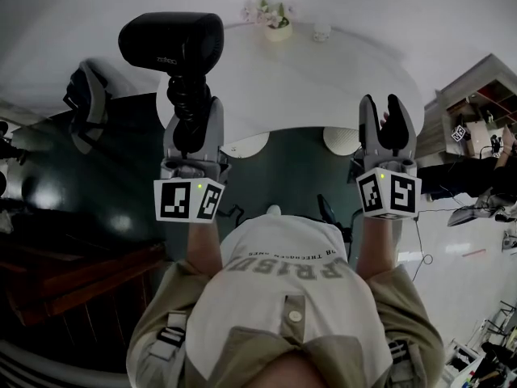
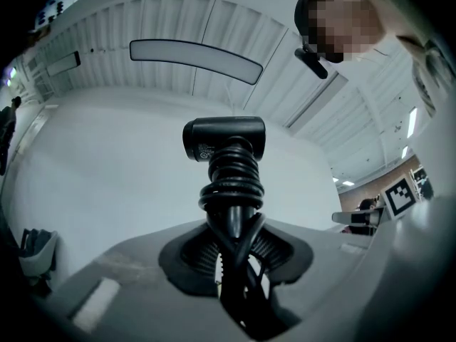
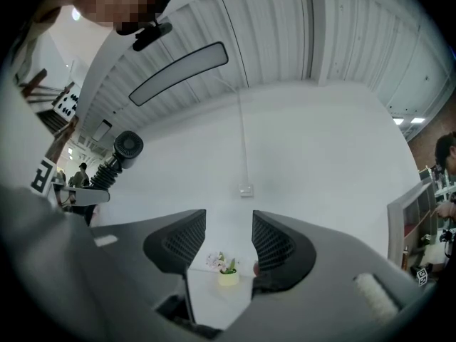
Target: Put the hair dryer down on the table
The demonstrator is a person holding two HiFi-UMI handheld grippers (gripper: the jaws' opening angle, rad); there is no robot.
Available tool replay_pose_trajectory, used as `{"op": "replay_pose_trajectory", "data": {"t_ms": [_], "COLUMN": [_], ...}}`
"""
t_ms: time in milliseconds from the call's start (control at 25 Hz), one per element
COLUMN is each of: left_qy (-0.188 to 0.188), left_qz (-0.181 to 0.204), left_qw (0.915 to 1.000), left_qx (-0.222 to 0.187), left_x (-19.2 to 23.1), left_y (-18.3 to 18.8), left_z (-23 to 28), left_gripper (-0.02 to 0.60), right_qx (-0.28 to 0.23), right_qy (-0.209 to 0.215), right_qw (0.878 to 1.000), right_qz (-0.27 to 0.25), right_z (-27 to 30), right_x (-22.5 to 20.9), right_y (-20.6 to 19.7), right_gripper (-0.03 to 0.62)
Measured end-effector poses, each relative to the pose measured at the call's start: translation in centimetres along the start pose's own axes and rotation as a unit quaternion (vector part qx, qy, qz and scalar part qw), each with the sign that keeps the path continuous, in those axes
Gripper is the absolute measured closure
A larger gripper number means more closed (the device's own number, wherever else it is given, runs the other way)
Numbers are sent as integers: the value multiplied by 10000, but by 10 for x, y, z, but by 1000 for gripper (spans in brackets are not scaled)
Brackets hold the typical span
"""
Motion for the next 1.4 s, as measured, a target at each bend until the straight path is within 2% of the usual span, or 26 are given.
{"op": "replay_pose_trajectory", "data": {"t_ms": [280,680,1160,1400], "left_qy": [-85,-144,176,379], "left_qz": [-108,-226,-216,-149], "left_qw": [9998,9992,9993,9985], "left_qx": [120,299,251,355], "left_x": [14,8,5,6], "left_y": [-13,-32,-44,-51], "left_z": [17,64,148,167], "left_gripper": [451,451,451,451], "right_qx": [244,496,492,550], "right_qy": [-108,-235,264,446], "right_qw": [9996,9985,9984,9975], "right_qz": [-20,73,-71,-22], "right_z": [16,43,139,169], "right_x": [1,-36,-91,-105], "right_y": [-18,-42,-45,-52], "right_gripper": [385,385,385,385]}}
Point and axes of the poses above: the fingertips, and each gripper's own axes: z forward along the fingers, x to its left, y out of its top, the point moved 3 cm from there along -z, backward along the fingers, and after that the axes turned 7 degrees about x, right-handed, at the moved point
